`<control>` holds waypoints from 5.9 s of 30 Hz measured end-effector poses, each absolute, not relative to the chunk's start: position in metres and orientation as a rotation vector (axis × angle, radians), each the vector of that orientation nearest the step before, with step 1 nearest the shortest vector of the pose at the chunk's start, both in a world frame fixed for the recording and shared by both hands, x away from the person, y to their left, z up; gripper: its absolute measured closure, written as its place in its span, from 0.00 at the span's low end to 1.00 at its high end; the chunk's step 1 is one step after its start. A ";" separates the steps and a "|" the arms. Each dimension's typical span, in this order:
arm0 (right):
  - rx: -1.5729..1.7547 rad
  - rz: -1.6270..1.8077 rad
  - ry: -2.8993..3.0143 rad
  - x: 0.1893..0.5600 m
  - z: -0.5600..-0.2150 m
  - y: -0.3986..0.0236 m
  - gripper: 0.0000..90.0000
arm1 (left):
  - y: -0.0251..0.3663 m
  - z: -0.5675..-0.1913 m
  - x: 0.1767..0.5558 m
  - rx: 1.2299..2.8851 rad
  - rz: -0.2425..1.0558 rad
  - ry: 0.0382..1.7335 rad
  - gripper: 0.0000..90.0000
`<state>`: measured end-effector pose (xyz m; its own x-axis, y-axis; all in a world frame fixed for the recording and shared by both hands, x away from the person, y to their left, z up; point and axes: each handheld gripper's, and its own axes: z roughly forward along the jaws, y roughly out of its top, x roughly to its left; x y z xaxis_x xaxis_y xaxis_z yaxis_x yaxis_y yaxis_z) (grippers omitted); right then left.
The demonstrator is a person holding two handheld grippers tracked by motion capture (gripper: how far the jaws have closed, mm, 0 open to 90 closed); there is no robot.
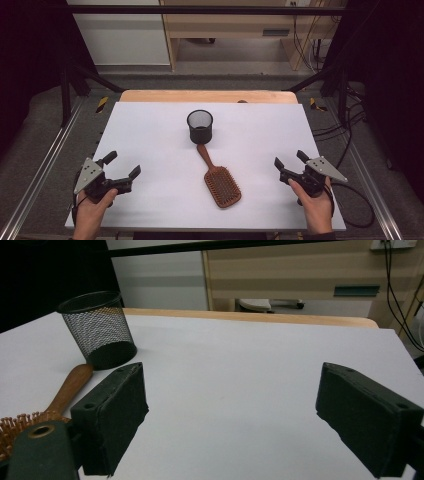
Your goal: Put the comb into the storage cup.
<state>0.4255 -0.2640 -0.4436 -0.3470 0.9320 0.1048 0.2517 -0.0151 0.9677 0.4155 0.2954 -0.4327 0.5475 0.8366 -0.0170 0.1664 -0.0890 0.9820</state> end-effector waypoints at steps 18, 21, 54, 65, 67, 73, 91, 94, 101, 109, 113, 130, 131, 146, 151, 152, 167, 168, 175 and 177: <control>1.213 1.414 1.693 0.433 -0.447 -0.257 0.09 | 0.208 -0.423 0.465 1.822 0.561 0.762 0.05; 1.212 1.417 1.693 0.433 -0.447 -0.257 0.09 | 0.201 -0.423 0.468 1.834 0.548 0.762 0.08; 1.200 1.415 1.716 0.432 -0.447 -0.254 0.10 | 0.101 -0.441 0.520 2.085 0.276 0.654 1.00; 1.210 1.420 1.714 0.431 -0.447 -0.256 0.10 | 0.078 -0.461 0.540 2.249 0.267 0.652 1.00; 1.211 1.421 1.715 0.431 -0.447 -0.256 0.10 | 0.076 -0.463 0.541 2.283 0.272 0.642 1.00; 1.207 1.422 1.718 0.431 -0.447 -0.255 0.10 | 0.075 -0.466 0.543 2.324 0.285 0.645 1.00; 1.202 1.431 1.733 0.430 -0.446 -0.254 0.11 | 0.099 -0.464 0.512 2.379 0.266 0.676 1.00; 1.198 1.433 1.737 0.430 -0.446 -0.253 0.11 | 0.103 -0.465 0.506 2.377 0.256 0.695 1.00; 1.195 1.427 1.746 0.430 -0.446 -0.251 0.10 | 0.109 -0.464 0.495 2.368 0.240 0.702 1.00; 1.189 1.429 1.757 0.430 -0.447 -0.251 0.10 | 0.111 -0.463 0.486 2.364 0.197 0.718 1.00; 1.189 1.427 1.762 0.431 -0.447 -0.250 0.10 | 0.111 -0.461 0.481 2.355 0.169 0.727 1.00; 1.187 1.436 1.763 0.430 -0.446 -0.251 0.10 | 0.109 -0.464 0.471 2.394 0.158 0.724 1.00; 1.186 1.437 1.762 0.430 -0.446 -0.251 0.10 | 0.109 -0.464 0.471 2.393 0.158 0.724 1.00; 1.179 1.430 1.770 0.429 -0.446 -0.251 0.10 | 0.113 -0.456 0.469 2.380 0.211 0.715 1.00; 1.178 1.427 1.772 0.430 -0.447 -0.251 0.10 | 0.117 -0.445 0.464 2.370 0.235 0.699 1.00; 1.177 1.425 1.773 0.430 -0.446 -0.251 0.10 | 0.118 -0.444 0.463 2.367 0.240 0.698 0.99; 1.173 1.415 1.781 0.429 -0.447 -0.250 0.10 | 0.120 -0.437 0.452 2.325 0.310 0.722 0.55; 1.173 1.415 1.781 0.429 -0.447 -0.250 0.10 | 0.120 -0.436 0.451 2.322 0.315 0.724 0.55; 1.171 1.413 1.784 0.429 -0.447 -0.250 0.10 | 0.115 -0.436 0.447 2.320 0.326 0.765 0.27; 1.175 1.413 1.784 0.429 -0.447 -0.249 0.10 | 0.114 -0.437 0.446 2.315 0.318 0.775 0.20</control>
<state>0.4292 -0.2494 -0.4470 -0.4498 0.8893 0.0825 0.2841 0.0549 0.9572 0.4462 0.1138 -0.4368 0.7943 0.6073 0.0183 0.4450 -0.6019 0.6631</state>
